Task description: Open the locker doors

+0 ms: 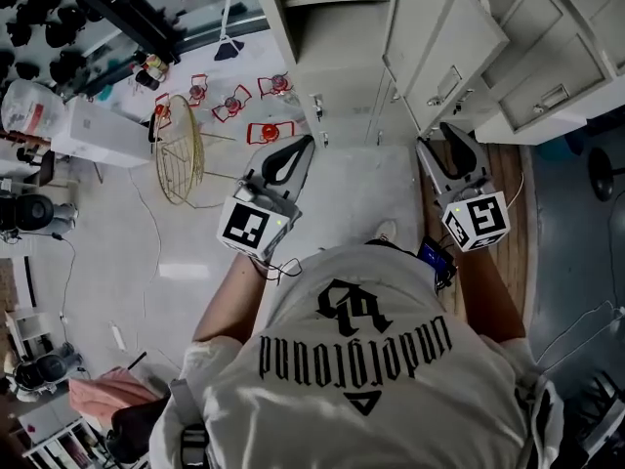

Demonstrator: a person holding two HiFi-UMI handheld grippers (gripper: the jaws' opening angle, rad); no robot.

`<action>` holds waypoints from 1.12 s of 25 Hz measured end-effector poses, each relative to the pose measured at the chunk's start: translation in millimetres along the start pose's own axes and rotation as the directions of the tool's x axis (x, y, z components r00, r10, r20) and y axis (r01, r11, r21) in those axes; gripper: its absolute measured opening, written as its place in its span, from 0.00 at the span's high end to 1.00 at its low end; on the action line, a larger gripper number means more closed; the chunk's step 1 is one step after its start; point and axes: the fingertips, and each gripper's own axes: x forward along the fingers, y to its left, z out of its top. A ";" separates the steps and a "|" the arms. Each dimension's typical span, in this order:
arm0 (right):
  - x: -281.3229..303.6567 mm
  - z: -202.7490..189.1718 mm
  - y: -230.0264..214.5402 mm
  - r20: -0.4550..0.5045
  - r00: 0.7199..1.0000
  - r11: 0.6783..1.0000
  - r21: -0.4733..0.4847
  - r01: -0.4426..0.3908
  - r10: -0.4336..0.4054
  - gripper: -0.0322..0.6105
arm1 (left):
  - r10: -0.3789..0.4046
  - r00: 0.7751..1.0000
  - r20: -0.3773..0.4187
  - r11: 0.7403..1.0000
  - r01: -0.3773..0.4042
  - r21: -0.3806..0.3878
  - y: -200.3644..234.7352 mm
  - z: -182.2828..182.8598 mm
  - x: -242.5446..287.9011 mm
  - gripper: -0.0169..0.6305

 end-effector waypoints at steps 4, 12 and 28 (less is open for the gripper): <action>-0.7 3.9 50.5 -0.003 1.000 1.000 -0.001 -0.003 0.003 0.63 | -0.015 1.000 0.004 1.000 0.015 0.009 6.5 -1.5 -46.4 0.96; -9.6 2.0 141.3 -0.017 0.999 0.999 -0.021 -0.039 0.039 0.64 | -0.046 0.999 0.002 0.999 0.046 -0.001 1.1 -15.4 -119.3 0.96; -68.6 8.7 170.0 0.002 0.981 0.980 -0.048 -0.193 0.193 0.69 | 0.034 0.999 0.019 0.999 -0.034 -0.018 -61.3 -9.8 -146.8 0.96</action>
